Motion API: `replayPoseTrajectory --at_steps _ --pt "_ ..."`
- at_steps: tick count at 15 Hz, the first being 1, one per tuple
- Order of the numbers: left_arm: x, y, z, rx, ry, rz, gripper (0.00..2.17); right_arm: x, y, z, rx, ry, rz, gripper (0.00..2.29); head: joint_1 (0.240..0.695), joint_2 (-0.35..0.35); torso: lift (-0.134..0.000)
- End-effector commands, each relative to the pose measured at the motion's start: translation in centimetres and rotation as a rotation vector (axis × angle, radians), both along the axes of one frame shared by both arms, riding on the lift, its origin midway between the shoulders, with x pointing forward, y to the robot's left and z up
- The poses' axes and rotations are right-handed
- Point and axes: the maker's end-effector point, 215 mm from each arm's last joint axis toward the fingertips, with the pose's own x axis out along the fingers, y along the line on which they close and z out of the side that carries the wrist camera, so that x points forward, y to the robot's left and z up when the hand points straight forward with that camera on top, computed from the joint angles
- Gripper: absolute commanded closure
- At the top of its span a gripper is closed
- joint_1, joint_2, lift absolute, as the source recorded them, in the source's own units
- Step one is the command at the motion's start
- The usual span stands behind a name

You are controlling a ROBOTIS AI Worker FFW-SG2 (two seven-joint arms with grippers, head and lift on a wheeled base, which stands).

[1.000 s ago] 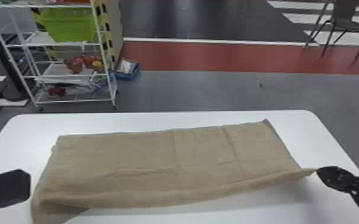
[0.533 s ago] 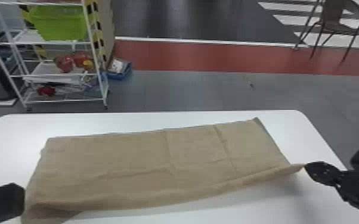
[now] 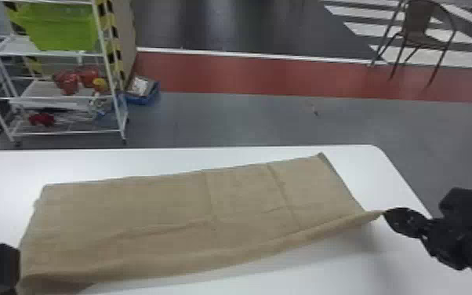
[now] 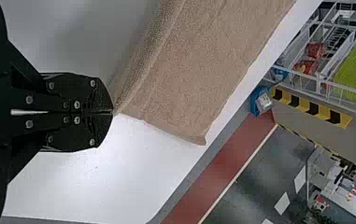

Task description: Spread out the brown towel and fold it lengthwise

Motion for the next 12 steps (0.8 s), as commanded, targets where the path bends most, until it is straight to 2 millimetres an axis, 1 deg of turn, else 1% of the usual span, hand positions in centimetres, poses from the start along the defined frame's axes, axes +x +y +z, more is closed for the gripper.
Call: replayPoseTrajectory --at_steps 1,9,12 --pt "0.2 -0.2 0.2 -0.005 0.000 -0.005 0.55 0.2 0.2 0.1 0.002 -0.004 0.002 1.39 0.695 -0.147 -0.122" --pt "0.0 0.6 -0.3 0.008 0.016 0.005 0.55 0.7 0.4 0.6 0.010 -0.013 -0.004 1.39 0.695 -0.133 -0.122" --pt "-0.4 0.8 -1.1 0.009 0.036 0.010 0.55 0.8 0.6 0.6 0.014 -0.015 -0.003 1.39 0.695 -0.128 -0.122"
